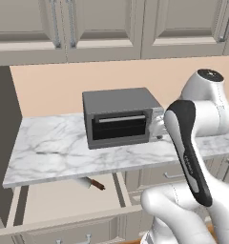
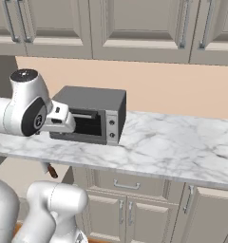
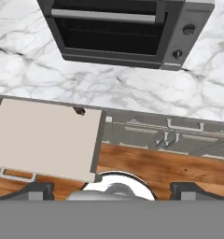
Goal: Pick up the knife from the drawer and place it on the cutting board. Then place the meat from the plate to the cutting board.
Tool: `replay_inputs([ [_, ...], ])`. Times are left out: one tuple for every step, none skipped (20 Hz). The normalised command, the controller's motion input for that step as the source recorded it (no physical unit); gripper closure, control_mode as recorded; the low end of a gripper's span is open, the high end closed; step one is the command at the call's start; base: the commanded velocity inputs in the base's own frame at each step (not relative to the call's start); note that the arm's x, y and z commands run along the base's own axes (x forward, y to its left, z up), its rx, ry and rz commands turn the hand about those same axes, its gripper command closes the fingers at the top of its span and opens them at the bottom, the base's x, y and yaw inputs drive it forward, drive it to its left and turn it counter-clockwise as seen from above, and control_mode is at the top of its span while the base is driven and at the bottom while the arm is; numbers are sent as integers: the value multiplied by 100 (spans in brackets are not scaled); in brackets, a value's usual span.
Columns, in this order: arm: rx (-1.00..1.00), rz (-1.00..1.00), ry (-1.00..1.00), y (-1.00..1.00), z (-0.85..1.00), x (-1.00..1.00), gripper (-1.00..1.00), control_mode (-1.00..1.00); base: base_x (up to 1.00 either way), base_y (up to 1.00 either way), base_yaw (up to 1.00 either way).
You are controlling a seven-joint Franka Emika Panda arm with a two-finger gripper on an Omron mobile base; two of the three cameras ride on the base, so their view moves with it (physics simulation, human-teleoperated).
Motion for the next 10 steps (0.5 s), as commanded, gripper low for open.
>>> replay_inputs([
  [0,0,-7,0,0,-42,-100,-100,0,0,0],
  [0,0,-9,0,0,-40,-100,-100,0,0,0],
  [-2,1,-10,0,0,-33,-100,-100,0,0,0],
  [-1,2,-8,0,0,-21,-100,-100,0,0,0],
  [0,7,-9,0,0,-23,-100,-100,0,0,0],
  [0,19,-9,0,0,-26,-100,-100,0,0,0],
  [0,20,-5,0,0,-26,-100,-100,0,0,0],
  [0,21,-6,-16,0,-33,-100,-100,0,0,0],
  [0,21,-4,-20,0,-29,-100,-100,0,0,0],
  [0,21,-3,-30,0,-22,-100,-100,0,0,0],
])
